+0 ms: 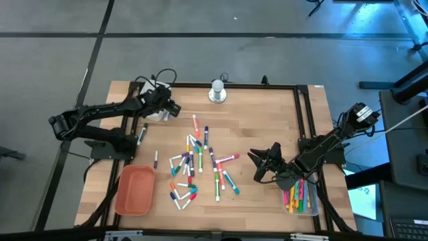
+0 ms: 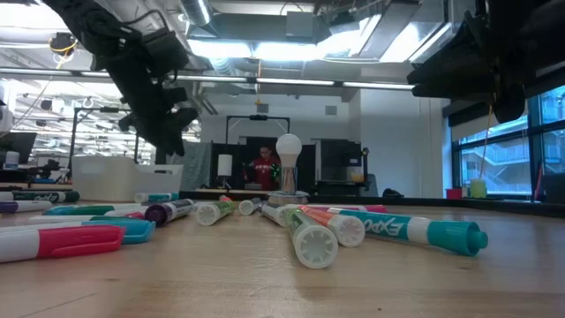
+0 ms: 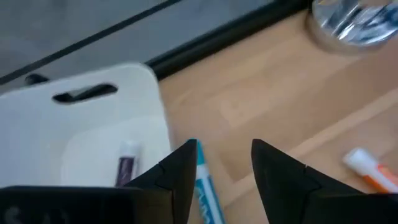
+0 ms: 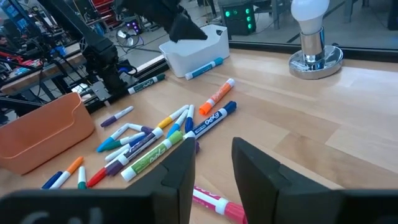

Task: Pick & Place Markers
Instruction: Put the light blue marker pen into the white bin, then put the dark green marker pen into the white bin

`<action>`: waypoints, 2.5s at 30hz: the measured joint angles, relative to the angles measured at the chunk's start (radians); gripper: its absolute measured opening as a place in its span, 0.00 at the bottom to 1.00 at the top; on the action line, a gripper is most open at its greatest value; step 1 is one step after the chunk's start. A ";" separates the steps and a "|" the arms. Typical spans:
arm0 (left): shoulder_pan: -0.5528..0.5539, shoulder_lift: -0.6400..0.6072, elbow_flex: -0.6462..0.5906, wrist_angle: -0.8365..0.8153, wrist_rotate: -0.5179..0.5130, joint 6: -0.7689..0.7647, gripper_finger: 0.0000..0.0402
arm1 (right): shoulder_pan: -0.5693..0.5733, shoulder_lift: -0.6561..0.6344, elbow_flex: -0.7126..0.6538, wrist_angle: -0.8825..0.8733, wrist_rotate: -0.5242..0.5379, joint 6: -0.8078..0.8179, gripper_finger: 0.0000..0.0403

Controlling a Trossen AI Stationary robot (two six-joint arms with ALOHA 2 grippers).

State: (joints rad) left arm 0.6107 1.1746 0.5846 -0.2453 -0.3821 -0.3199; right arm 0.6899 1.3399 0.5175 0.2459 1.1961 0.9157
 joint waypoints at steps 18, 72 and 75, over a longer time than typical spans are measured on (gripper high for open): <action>-0.094 0.427 0.104 -0.132 -0.124 -0.100 0.33 | -0.051 0.000 0.000 0.007 -0.046 -0.008 0.26; 0.102 0.408 0.323 -0.672 -0.398 0.017 0.33 | -0.031 0.000 0.000 0.019 -0.091 -0.034 0.26; 0.078 0.341 0.323 -0.673 -0.364 0.017 0.37 | -0.031 0.000 0.000 0.019 -0.090 -0.034 0.26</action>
State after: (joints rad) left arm 0.6892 1.5155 0.9080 -0.9185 -0.7456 -0.3032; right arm 0.6590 1.3403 0.5179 0.2653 1.1057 0.8818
